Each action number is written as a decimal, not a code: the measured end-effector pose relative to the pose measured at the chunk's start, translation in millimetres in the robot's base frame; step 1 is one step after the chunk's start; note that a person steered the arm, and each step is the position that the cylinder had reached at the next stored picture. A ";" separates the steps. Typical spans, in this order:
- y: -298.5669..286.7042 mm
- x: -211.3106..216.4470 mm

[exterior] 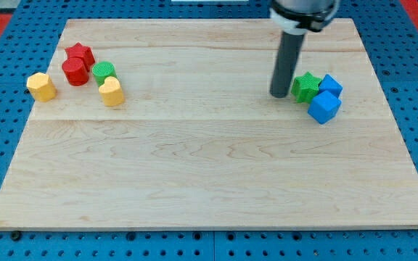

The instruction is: Push the yellow hexagon slightly left

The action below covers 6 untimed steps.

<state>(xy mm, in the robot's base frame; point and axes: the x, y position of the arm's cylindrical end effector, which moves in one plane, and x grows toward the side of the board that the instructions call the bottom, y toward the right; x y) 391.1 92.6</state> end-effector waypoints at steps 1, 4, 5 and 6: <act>-52.9 54.2; -349.1 105.5; -367.1 66.4; -363.6 25.8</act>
